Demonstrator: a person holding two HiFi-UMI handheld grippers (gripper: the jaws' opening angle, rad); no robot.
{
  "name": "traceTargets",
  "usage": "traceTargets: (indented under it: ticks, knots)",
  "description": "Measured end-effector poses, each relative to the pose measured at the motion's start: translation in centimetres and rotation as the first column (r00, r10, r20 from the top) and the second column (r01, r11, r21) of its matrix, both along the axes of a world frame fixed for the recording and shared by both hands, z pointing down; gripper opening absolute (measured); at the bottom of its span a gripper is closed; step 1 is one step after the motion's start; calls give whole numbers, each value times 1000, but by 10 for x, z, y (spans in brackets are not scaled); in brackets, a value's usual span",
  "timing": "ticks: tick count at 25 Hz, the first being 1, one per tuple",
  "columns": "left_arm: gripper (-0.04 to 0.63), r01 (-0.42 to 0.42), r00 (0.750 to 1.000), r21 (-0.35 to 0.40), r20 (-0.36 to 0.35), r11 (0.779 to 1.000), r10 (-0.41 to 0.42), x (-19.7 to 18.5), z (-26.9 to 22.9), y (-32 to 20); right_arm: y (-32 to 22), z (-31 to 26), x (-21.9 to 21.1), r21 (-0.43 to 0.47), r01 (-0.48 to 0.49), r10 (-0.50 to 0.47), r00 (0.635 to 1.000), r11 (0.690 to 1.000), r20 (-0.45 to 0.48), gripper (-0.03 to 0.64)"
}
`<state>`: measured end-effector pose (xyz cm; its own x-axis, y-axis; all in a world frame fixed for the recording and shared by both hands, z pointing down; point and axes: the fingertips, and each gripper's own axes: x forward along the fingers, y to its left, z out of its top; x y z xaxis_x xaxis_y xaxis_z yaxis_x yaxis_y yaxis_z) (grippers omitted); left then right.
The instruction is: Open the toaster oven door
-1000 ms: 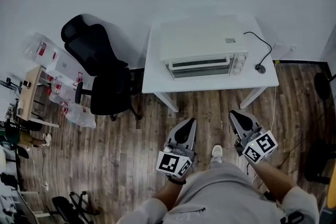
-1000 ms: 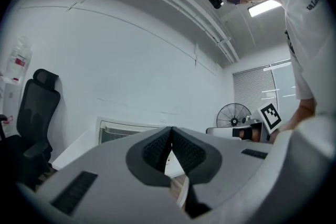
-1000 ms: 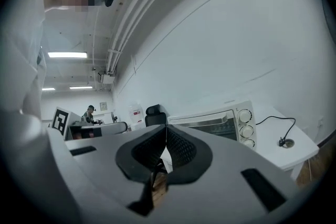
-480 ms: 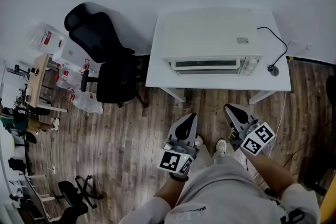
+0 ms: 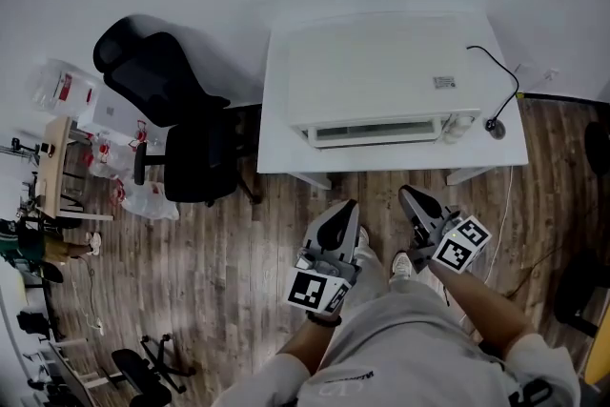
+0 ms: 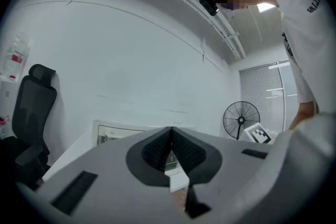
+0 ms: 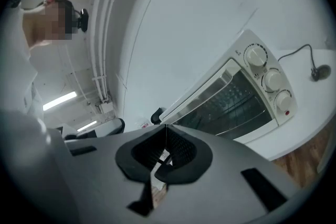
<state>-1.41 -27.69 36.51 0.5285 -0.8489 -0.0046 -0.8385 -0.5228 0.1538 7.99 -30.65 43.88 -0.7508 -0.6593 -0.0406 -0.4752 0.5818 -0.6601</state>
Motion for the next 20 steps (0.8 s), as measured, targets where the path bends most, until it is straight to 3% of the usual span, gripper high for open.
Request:
traceTargets:
  ticks: [6,12,18,20]
  knots:
    - [8,-102,994,-16,-27,995,102,-21,5,-34,-31,5,-19,-112,-58,82,972,992,218,18]
    - [8,-229,972,-43,-69,973,225,-30,21,-53,-48,16,-31,-169,-92,148,924,981,352,20]
    - [8,-317,944,-42,-114,948,310,-29,29,-66,-64,26,-31,-194,-162,226,897,968,381,22]
    - [8,-326,939,-32,-126,945,320,-31,25,-70,-67,21,-32,-198,-162,233,880,967,415,55]
